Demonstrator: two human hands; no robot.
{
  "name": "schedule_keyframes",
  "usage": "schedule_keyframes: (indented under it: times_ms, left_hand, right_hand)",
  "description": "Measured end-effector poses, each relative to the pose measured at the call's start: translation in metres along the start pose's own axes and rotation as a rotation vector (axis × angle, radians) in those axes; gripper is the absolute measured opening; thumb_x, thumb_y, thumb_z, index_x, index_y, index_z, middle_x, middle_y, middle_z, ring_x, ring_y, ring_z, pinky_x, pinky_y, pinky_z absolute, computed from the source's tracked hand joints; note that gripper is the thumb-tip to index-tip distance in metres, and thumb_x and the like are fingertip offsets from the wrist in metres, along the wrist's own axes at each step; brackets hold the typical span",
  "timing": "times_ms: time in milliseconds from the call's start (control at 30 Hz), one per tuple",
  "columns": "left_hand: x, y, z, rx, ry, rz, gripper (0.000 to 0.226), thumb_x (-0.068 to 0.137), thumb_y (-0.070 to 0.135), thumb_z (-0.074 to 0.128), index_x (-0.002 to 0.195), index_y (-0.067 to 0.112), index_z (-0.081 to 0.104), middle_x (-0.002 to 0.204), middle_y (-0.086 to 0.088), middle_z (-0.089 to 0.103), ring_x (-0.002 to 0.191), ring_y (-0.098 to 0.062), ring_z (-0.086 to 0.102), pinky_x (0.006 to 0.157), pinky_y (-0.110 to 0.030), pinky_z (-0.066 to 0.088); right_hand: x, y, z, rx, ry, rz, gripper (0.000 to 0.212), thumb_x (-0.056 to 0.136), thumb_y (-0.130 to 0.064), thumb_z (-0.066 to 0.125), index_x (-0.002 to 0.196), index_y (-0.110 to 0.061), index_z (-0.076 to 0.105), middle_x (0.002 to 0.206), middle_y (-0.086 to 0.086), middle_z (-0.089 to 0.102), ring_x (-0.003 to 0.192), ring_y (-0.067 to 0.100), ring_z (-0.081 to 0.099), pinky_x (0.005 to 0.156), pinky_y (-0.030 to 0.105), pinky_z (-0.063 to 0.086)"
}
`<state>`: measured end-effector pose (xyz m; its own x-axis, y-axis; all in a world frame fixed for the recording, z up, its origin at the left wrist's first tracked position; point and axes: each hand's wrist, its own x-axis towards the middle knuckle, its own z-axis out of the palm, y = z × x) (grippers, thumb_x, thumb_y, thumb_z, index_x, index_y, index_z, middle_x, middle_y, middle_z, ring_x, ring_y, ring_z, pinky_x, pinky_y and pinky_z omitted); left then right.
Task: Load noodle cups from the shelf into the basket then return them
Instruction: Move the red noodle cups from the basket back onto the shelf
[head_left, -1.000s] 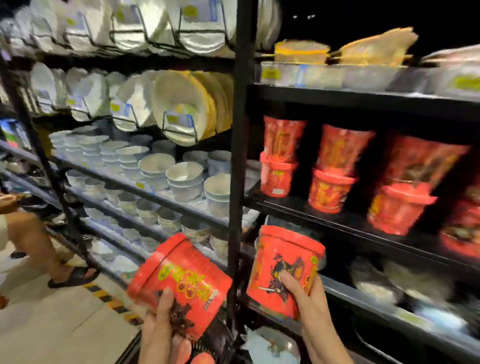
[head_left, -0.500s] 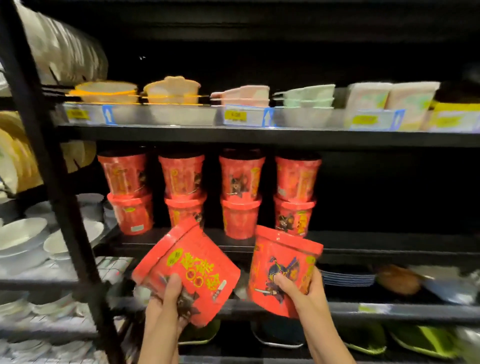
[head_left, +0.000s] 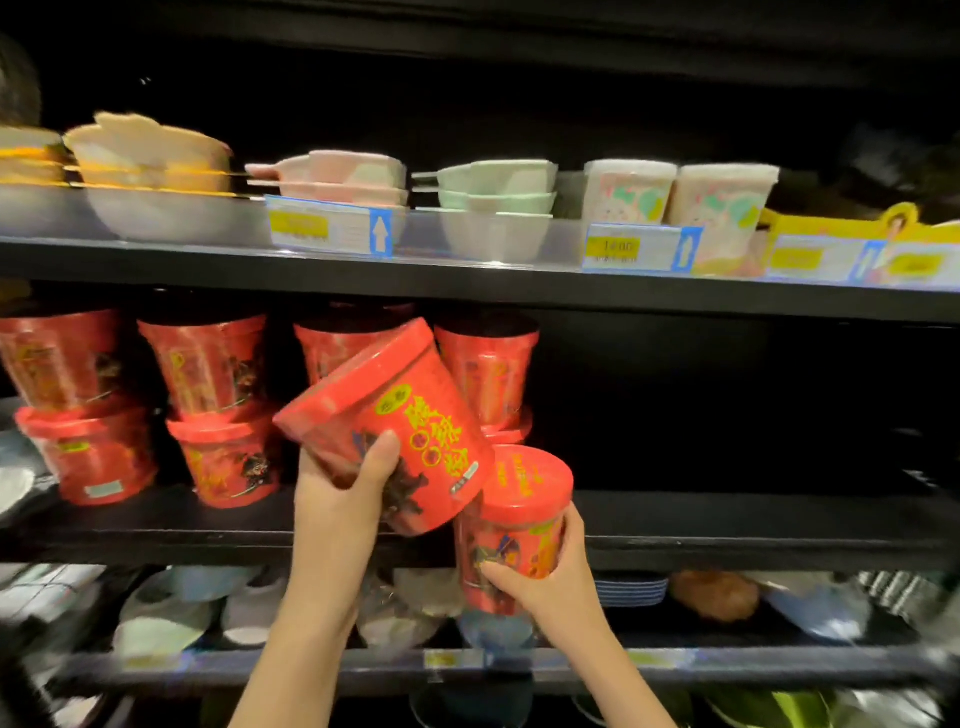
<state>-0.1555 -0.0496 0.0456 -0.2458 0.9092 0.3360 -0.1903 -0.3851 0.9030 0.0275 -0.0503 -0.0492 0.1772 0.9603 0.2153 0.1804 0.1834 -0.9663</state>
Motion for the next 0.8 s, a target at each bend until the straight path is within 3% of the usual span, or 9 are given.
schedule_keyframes:
  times_ms: [133, 200, 300, 367, 500, 600, 700, 800]
  left_hand:
    - [0.021, -0.002, 0.024, 0.133, -0.044, 0.062, 0.066, 0.046, 0.063, 0.067, 0.104, 0.036, 0.052, 0.101, 0.013, 0.066, 0.094, -0.005, 0.063, 0.091, -0.036, 0.049]
    - [0.029, -0.005, 0.034, 0.196, -0.065, 0.088, 0.063, 0.042, 0.063, 0.065, 0.098, 0.039, 0.049, 0.098, 0.021, 0.061, 0.089, 0.008, 0.058, 0.083, -0.022, 0.046]
    - [0.036, -0.012, 0.045, 0.306, -0.118, 0.124, 0.069, 0.042, 0.065, 0.067, 0.103, 0.039, 0.046, 0.103, 0.019, 0.059, 0.095, 0.007, 0.055, 0.074, -0.014, 0.041]
    - [0.041, -0.022, 0.049, 0.385, -0.149, 0.14, 0.079, 0.043, 0.064, 0.069, 0.112, 0.032, 0.045, 0.108, 0.013, 0.059, 0.1, -0.002, 0.057, 0.076, -0.018, 0.043]
    - [0.05, -0.035, 0.053, 0.485, -0.204, 0.201, 0.095, 0.044, 0.069, 0.067, 0.126, 0.028, 0.041, 0.121, 0.008, 0.057, 0.11, -0.011, 0.056, 0.091, -0.039, 0.049]
    - [0.056, -0.037, 0.054, 0.464, -0.25, 0.197, 0.101, 0.046, 0.069, 0.066, 0.134, 0.033, 0.03, 0.128, 0.012, 0.051, 0.114, -0.006, 0.051, 0.092, -0.031, 0.046]
    - [0.062, -0.04, 0.052, 0.503, -0.312, 0.184, 0.112, 0.047, 0.066, 0.069, 0.141, 0.035, 0.015, 0.129, 0.016, 0.045, 0.115, -0.003, 0.048, 0.088, -0.024, 0.041]
    - [0.07, -0.049, 0.052, 0.546, -0.332, 0.175, 0.112, 0.044, 0.066, 0.069, 0.138, 0.03, 0.019, 0.129, 0.01, 0.05, 0.113, -0.008, 0.053, 0.088, -0.026, 0.045]
  right_hand:
    - [0.011, 0.006, 0.005, 0.007, -0.025, -0.006, 0.113, 0.045, -0.047, 0.084, 0.139, -0.035, 0.022, 0.133, -0.014, 0.044, 0.116, -0.001, 0.051, 0.088, 0.017, 0.048]
    - [0.015, 0.009, 0.008, -0.024, -0.019, -0.012, 0.114, 0.045, -0.049, 0.083, 0.139, -0.036, 0.021, 0.132, -0.014, 0.045, 0.116, -0.001, 0.051, 0.092, 0.021, 0.048]
    - [0.02, 0.009, 0.011, -0.08, -0.032, -0.022, 0.115, 0.045, -0.052, 0.082, 0.14, -0.036, 0.019, 0.132, -0.014, 0.045, 0.118, 0.001, 0.05, 0.1, 0.029, 0.046]
    - [0.024, 0.01, 0.013, -0.097, -0.042, -0.024, 0.115, 0.046, -0.053, 0.082, 0.14, -0.036, 0.019, 0.132, -0.015, 0.046, 0.118, 0.001, 0.05, 0.101, 0.029, 0.046]
    - [0.036, 0.013, 0.017, -0.11, -0.031, -0.031, 0.112, 0.047, -0.051, 0.083, 0.139, -0.038, 0.02, 0.13, -0.018, 0.048, 0.115, -0.002, 0.052, 0.099, 0.026, 0.046]
    - [0.045, 0.015, 0.019, -0.111, -0.024, -0.038, 0.108, 0.054, -0.042, 0.087, 0.137, -0.043, 0.018, 0.128, -0.021, 0.047, 0.114, -0.005, 0.051, 0.096, 0.02, 0.045]
    - [0.053, 0.018, 0.02, -0.141, -0.009, -0.041, 0.112, 0.052, -0.047, 0.085, 0.142, -0.039, 0.018, 0.132, -0.015, 0.05, 0.116, 0.0, 0.052, 0.097, 0.024, 0.045]
    - [0.063, 0.017, 0.019, -0.163, -0.034, -0.039, 0.112, 0.059, -0.039, 0.086, 0.145, -0.035, 0.014, 0.131, -0.014, 0.049, 0.115, 0.001, 0.052, 0.092, 0.017, 0.043]
